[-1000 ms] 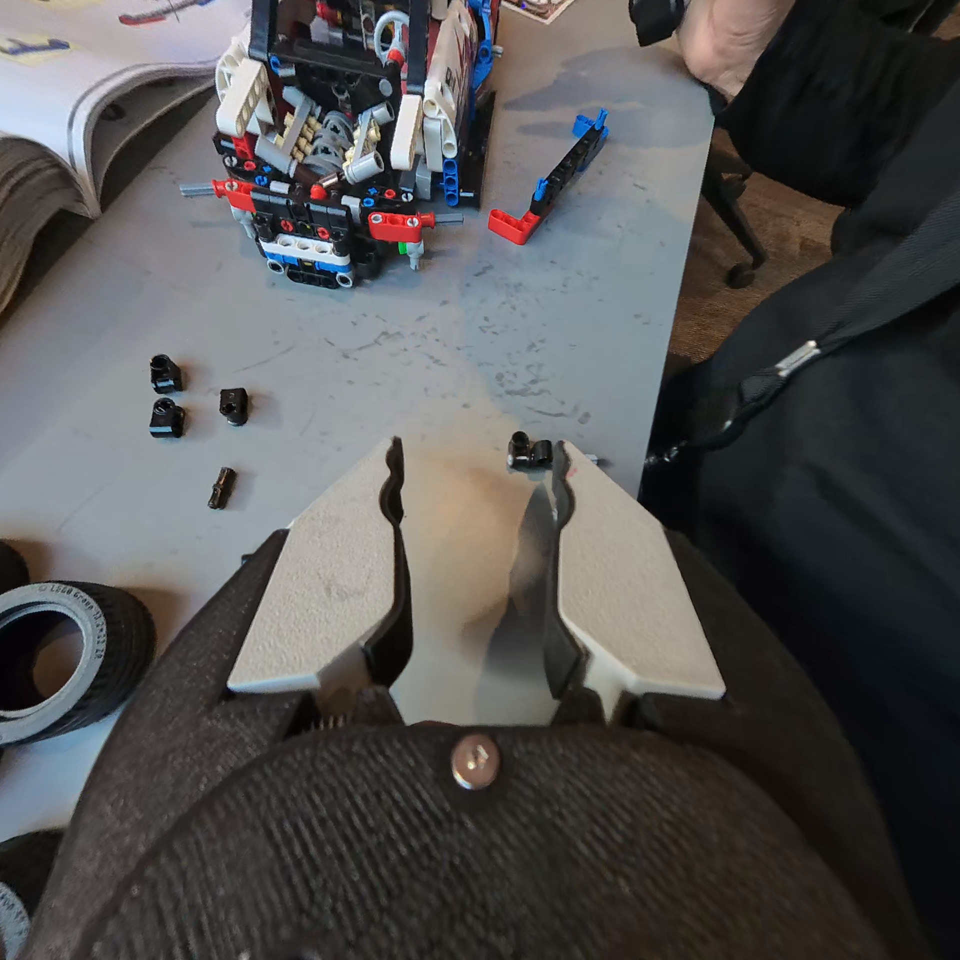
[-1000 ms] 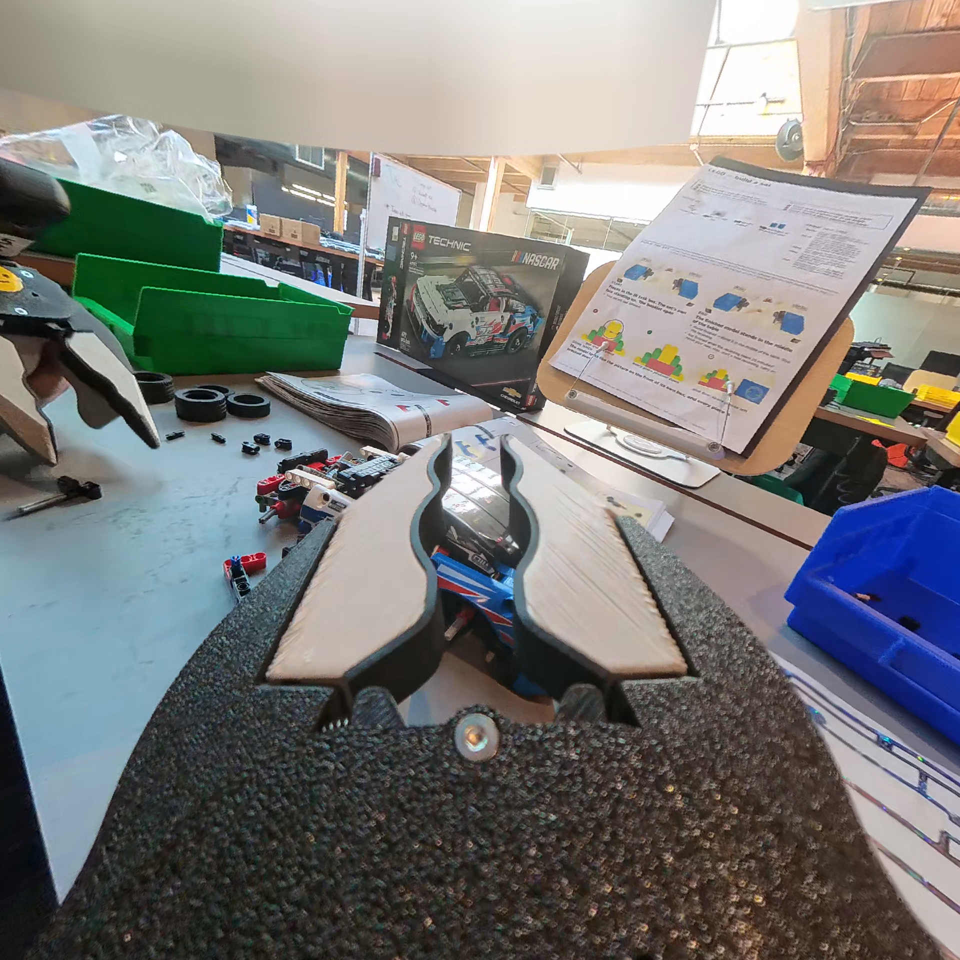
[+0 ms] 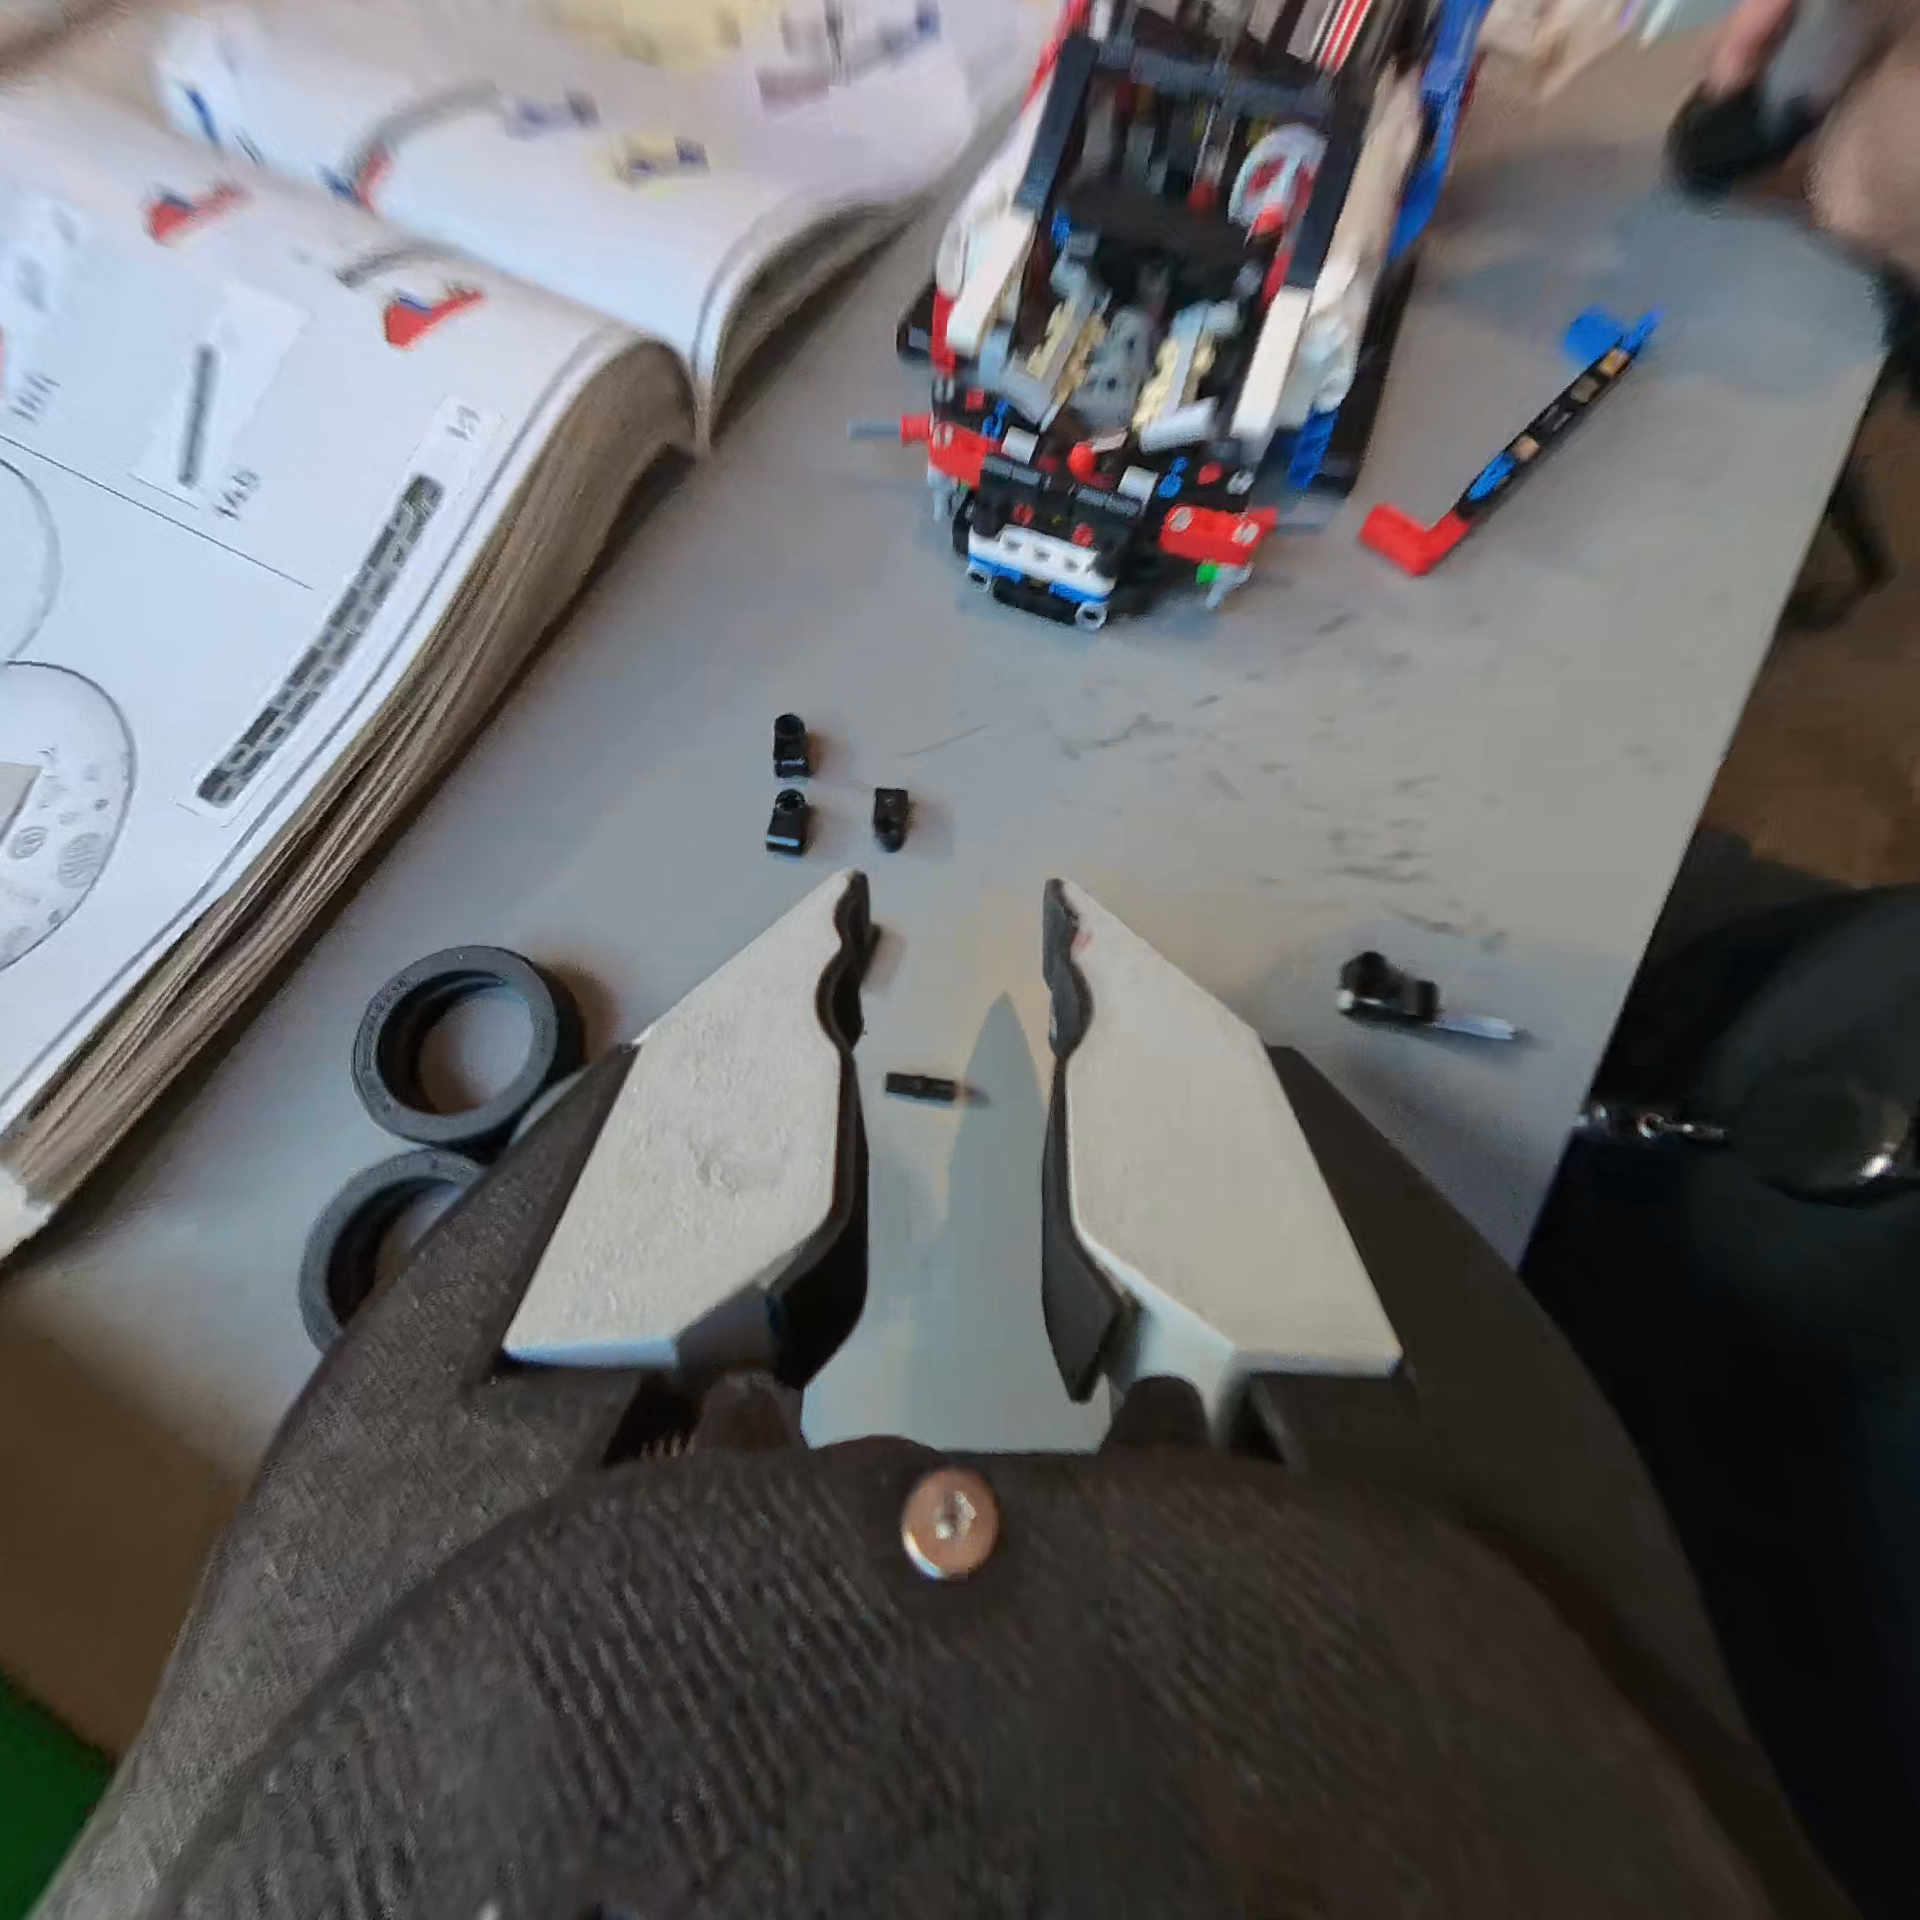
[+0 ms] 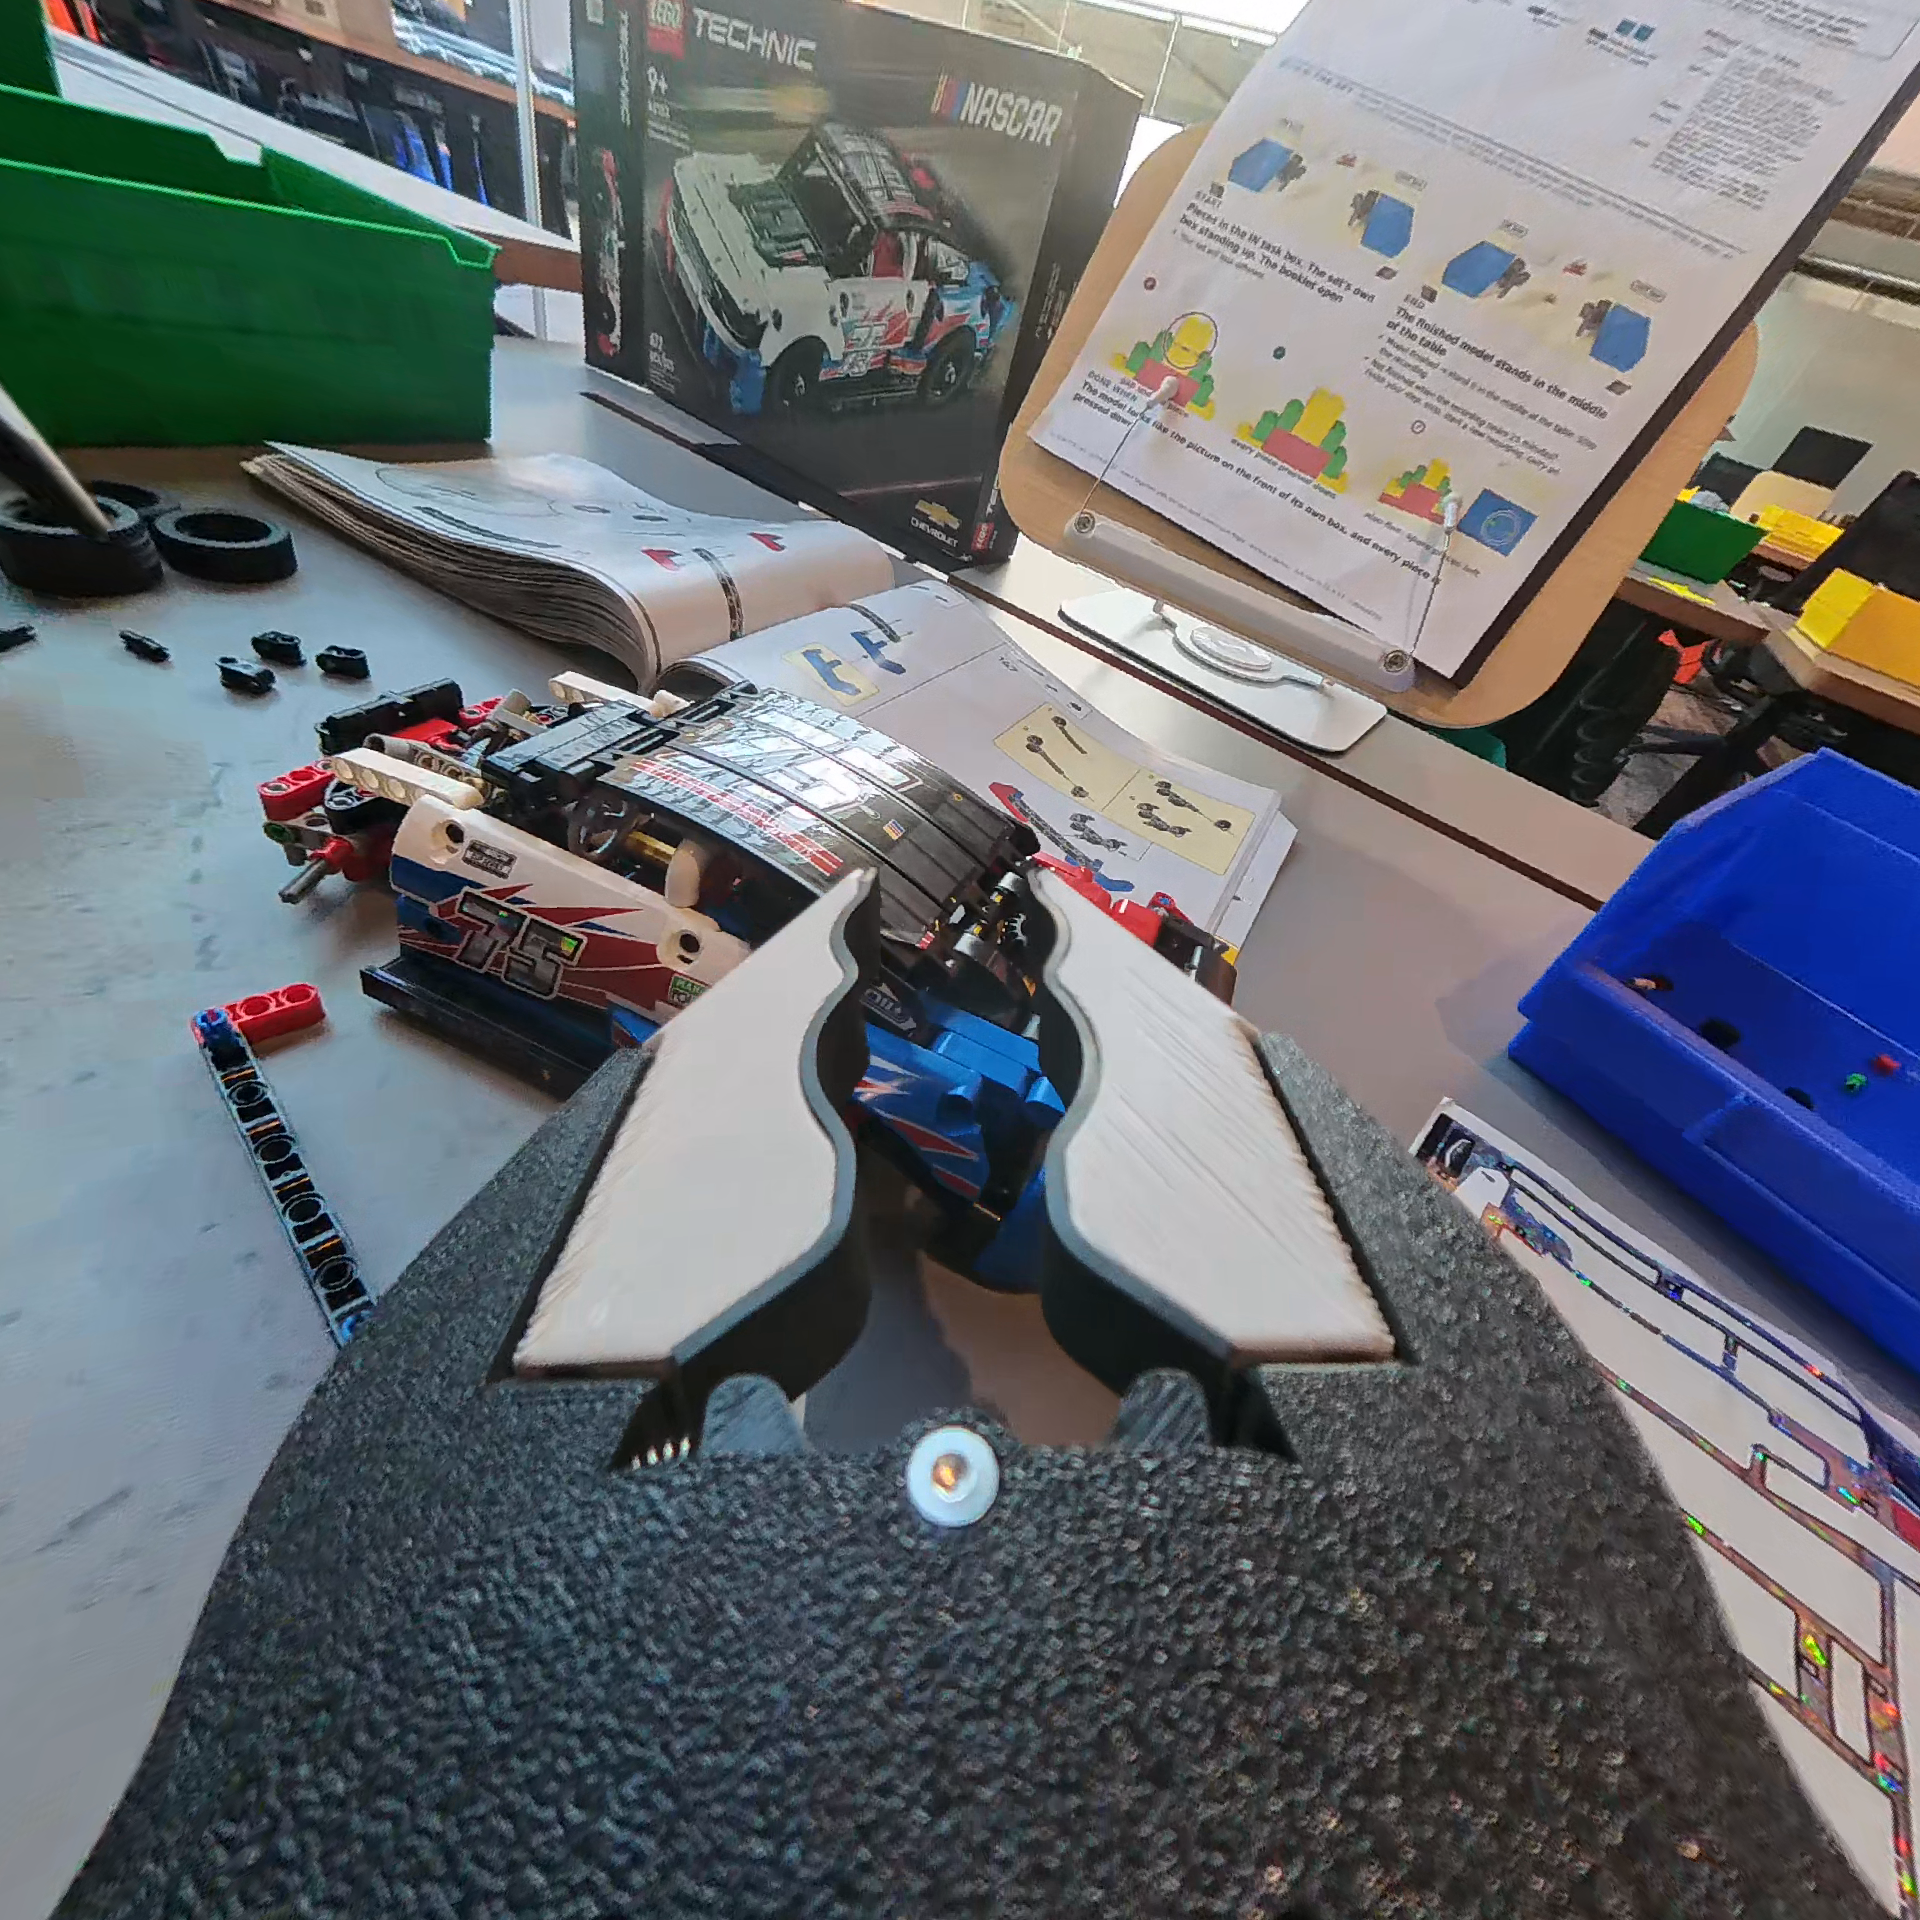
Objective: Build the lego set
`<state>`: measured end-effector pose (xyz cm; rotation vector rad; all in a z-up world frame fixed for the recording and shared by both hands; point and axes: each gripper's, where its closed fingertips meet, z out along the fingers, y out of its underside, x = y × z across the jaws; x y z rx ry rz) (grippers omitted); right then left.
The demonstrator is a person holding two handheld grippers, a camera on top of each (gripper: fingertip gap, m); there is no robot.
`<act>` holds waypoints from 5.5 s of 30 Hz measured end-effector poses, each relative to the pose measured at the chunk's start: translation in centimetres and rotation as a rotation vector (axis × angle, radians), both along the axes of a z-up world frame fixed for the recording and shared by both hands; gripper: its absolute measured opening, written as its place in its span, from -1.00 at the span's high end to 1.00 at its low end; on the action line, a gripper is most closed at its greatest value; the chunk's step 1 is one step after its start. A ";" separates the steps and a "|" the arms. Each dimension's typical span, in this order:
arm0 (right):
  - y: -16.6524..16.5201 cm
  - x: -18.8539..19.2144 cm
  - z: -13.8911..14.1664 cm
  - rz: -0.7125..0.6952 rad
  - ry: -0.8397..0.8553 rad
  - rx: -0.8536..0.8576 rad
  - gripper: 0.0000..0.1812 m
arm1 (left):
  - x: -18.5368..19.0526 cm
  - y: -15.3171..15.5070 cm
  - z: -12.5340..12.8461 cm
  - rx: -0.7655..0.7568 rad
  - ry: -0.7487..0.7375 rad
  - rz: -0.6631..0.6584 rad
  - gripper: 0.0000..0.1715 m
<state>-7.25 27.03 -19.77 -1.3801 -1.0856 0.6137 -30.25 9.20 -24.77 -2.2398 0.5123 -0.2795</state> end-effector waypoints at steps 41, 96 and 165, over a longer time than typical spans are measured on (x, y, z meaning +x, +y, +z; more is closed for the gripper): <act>0.2 -0.5 1.8 0.136 0.156 -0.105 0.82 | 7.9 1.9 -3.9 -0.084 0.012 -0.379 0.94; 0.2 -1.4 1.4 0.022 0.059 0.036 0.99 | 7.8 -6.1 -2.2 -0.112 -0.166 -0.566 0.50; -19.7 -13.4 -3.3 0.566 -0.246 0.215 0.96 | 10.5 -2.7 2.2 -0.101 -0.615 -0.395 0.77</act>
